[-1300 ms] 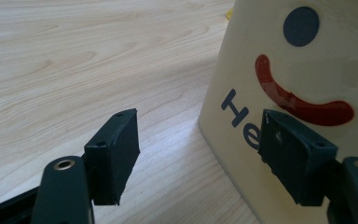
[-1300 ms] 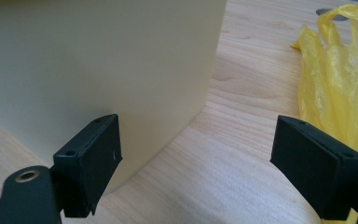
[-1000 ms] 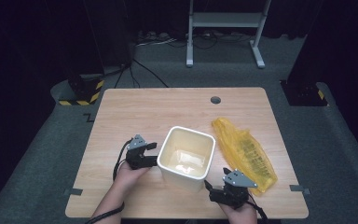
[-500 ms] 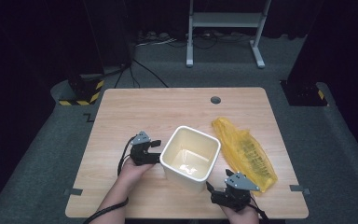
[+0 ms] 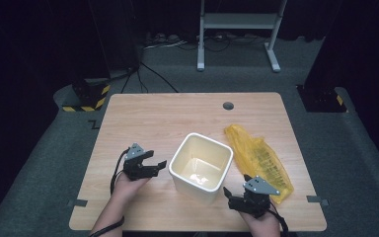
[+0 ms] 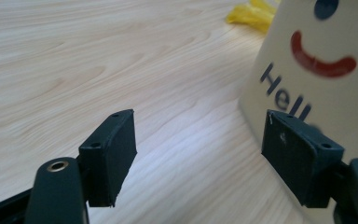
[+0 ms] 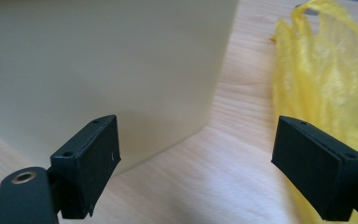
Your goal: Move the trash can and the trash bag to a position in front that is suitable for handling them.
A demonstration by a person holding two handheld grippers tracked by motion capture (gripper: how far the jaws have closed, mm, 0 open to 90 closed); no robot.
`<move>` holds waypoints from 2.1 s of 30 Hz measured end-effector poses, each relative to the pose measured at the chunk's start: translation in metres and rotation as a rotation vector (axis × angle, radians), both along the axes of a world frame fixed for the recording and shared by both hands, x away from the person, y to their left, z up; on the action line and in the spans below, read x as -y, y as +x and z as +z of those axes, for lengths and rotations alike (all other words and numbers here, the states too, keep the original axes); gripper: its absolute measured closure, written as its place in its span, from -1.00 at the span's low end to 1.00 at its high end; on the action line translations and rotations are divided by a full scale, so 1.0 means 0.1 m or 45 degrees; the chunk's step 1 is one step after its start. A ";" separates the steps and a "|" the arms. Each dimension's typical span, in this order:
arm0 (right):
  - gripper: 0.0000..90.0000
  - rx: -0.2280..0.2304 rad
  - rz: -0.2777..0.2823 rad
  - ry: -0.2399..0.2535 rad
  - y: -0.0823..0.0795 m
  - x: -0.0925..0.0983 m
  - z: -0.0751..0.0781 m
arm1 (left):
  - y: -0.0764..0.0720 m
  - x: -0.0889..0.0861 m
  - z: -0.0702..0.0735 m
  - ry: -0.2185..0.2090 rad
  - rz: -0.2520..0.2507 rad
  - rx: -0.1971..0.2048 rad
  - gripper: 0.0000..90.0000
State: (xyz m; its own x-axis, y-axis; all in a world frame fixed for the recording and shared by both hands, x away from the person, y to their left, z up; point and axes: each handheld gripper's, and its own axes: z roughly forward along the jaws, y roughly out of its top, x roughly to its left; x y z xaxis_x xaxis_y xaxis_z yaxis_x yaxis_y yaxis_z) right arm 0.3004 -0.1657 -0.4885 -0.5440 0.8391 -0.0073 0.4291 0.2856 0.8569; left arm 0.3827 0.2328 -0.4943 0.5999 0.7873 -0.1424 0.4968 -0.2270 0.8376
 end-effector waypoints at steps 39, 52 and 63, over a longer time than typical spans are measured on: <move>-0.05 -0.291 -0.219 -0.163 0.64 0.89 -0.26 | -0.31 -0.43 -0.32 0.288 0.164 -0.114 -0.59; -0.12 -0.317 -0.557 -0.111 0.64 0.99 -0.26 | -0.31 -0.43 -0.32 0.289 0.165 -0.114 -0.59; -0.06 -0.151 -0.377 -0.167 0.52 0.75 -0.03 | -0.31 -0.43 -0.33 0.285 0.166 -0.116 -0.59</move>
